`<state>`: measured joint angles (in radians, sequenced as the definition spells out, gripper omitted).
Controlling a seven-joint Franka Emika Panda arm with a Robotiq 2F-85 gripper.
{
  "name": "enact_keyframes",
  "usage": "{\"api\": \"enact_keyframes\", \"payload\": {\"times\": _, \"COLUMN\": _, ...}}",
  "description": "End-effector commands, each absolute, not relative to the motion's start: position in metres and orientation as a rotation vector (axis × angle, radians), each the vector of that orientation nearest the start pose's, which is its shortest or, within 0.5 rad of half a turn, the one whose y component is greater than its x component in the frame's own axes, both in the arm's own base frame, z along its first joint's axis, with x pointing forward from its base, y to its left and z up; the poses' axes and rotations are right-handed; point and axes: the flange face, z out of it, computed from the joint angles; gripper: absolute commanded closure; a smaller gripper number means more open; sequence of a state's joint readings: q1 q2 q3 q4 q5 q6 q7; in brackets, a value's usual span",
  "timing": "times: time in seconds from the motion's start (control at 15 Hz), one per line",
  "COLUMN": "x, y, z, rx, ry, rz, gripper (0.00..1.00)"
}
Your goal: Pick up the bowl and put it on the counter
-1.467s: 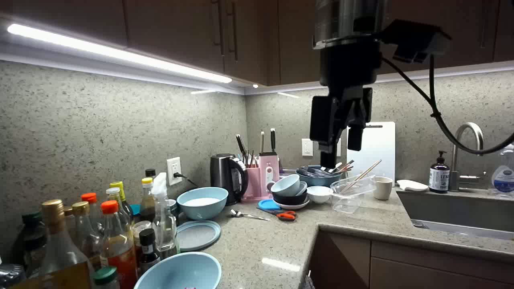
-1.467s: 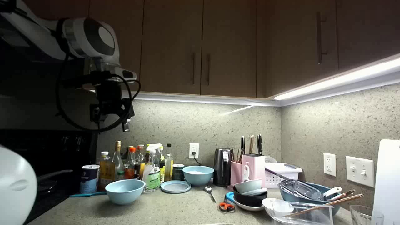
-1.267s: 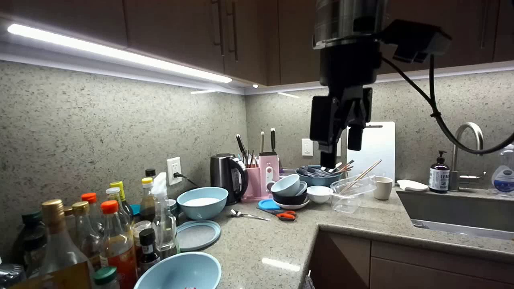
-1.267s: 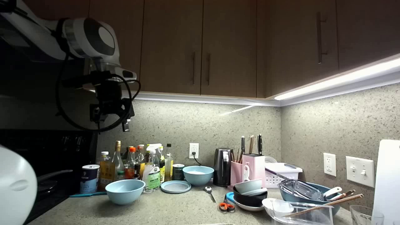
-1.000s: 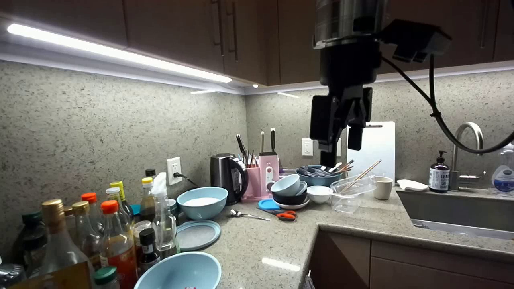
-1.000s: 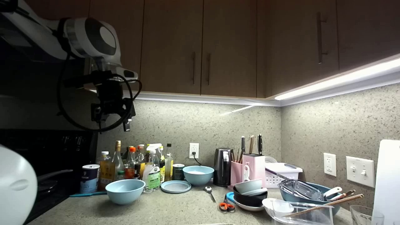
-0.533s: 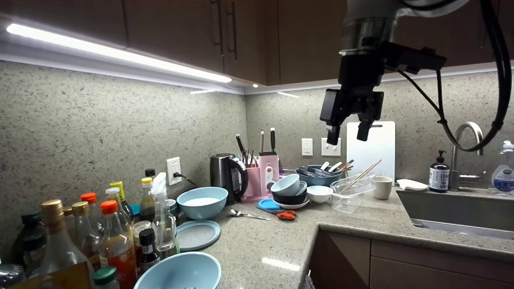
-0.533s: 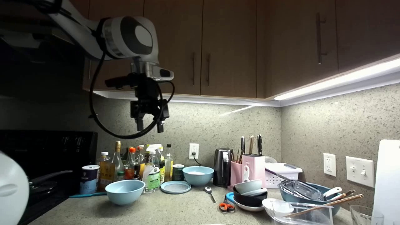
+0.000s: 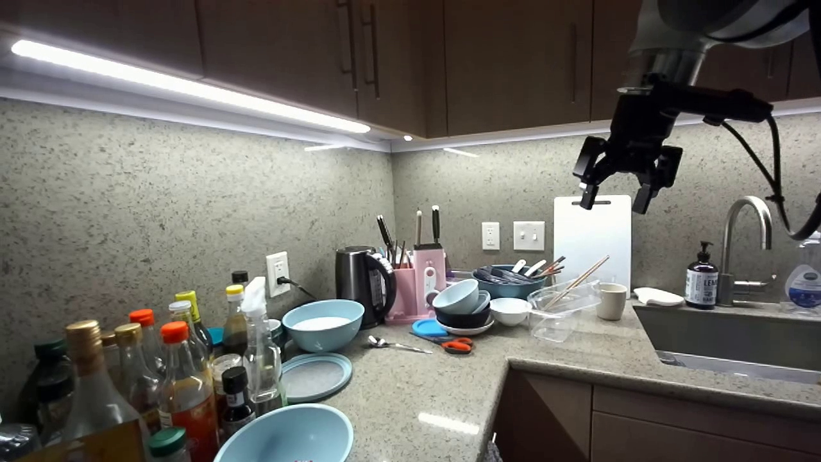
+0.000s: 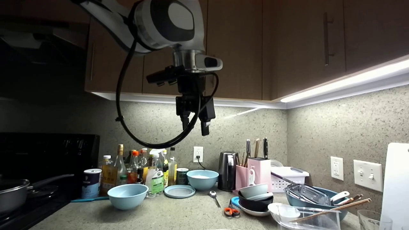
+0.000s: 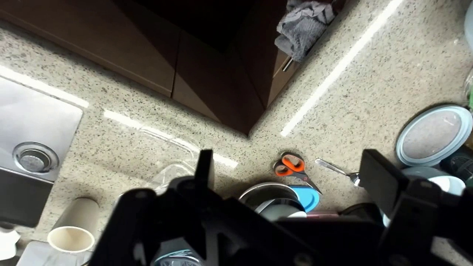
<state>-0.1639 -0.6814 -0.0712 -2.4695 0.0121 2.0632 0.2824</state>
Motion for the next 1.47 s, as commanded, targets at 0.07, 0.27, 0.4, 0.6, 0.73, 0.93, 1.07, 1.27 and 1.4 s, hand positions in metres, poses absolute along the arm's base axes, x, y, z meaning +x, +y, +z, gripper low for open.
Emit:
{"api": "enact_keyframes", "payload": {"times": 0.07, "x": 0.363, "y": -0.084, "z": 0.548, "rx": -2.960, "ry": 0.756, "rz": -0.411, "gripper": 0.00}}
{"api": "enact_keyframes", "payload": {"times": 0.27, "x": 0.368, "y": -0.084, "z": 0.545, "rx": -2.992, "ry": 0.704, "rz": -0.401, "gripper": 0.00}}
{"api": "enact_keyframes", "payload": {"times": 0.4, "x": 0.381, "y": -0.100, "z": 0.537, "rx": -3.054, "ry": 0.669, "rz": -0.324, "gripper": 0.00}}
{"api": "enact_keyframes", "payload": {"times": 0.6, "x": 0.401, "y": -0.149, "z": 0.518, "rx": -3.155, "ry": 0.528, "rz": -0.199, "gripper": 0.00}}
{"api": "enact_keyframes", "payload": {"times": 0.73, "x": 0.412, "y": -0.181, "z": 0.509, "rx": -3.171, "ry": 0.408, "rz": -0.150, "gripper": 0.00}}
{"api": "enact_keyframes", "payload": {"times": 0.93, "x": 0.429, "y": -0.226, "z": 0.498, "rx": -3.173, "ry": 0.279, "rz": -0.109, "gripper": 0.00}}
{"api": "enact_keyframes", "payload": {"times": 1.07, "x": 0.440, "y": -0.249, "z": 0.494, "rx": -3.173, "ry": 0.258, "rz": -0.107, "gripper": 0.00}}
{"api": "enact_keyframes", "payload": {"times": 1.27, "x": 0.431, "y": -0.242, "z": 0.491, "rx": -3.175, "ry": 0.323, "rz": -0.110, "gripper": 0.00}}
{"api": "enact_keyframes", "payload": {"times": 1.4, "x": 0.432, "y": -0.238, "z": 0.492, "rx": -3.177, "ry": 0.315, "rz": -0.113, "gripper": 0.00}}
